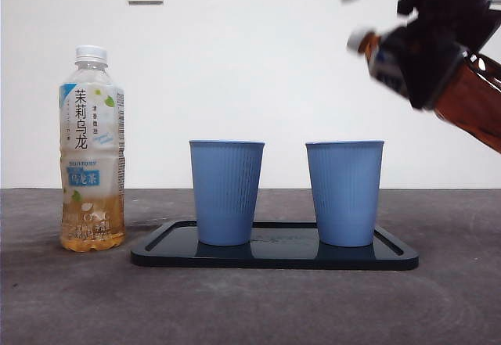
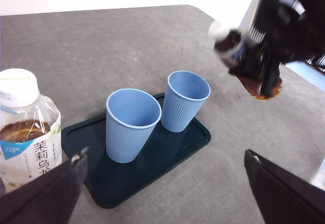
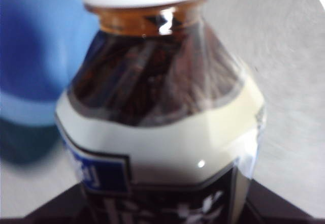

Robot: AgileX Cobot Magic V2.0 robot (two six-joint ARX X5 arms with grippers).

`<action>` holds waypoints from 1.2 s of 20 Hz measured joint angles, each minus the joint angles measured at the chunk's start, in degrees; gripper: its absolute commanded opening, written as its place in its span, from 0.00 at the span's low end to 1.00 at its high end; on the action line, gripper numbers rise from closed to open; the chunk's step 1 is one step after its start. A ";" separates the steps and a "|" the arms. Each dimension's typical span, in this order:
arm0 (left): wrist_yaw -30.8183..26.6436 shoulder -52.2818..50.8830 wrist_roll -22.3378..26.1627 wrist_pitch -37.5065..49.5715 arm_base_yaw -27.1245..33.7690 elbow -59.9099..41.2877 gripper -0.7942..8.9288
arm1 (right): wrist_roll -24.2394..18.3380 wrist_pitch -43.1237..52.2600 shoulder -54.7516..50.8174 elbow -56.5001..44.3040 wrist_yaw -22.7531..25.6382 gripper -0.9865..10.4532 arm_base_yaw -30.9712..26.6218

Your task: Pour the drink into the cup

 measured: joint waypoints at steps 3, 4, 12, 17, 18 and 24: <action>-0.02 0.13 0.00 -0.02 0.00 0.00 0.59 | 3.45 6.88 -4.52 -0.46 -5.79 0.23 -4.87; -0.02 0.13 0.00 0.00 0.00 0.00 0.59 | 4.28 10.80 -6.27 -1.36 -7.52 0.23 -6.49; -0.02 0.15 0.44 0.00 0.00 0.00 0.59 | 10.45 48.50 -12.22 -26.69 -19.74 0.23 -13.20; 0.00 1.49 0.46 -0.04 0.00 0.00 0.59 | 12.55 71.06 -8.79 -37.64 -21.99 0.23 -16.04; -0.02 1.81 0.48 -0.09 0.00 0.00 0.59 | 12.98 74.27 -7.67 -38.14 -23.26 0.23 -16.81; -0.02 3.56 0.94 -1.05 0.00 0.00 0.59 | 13.35 80.74 -0.15 -38.40 -24.81 0.23 -17.18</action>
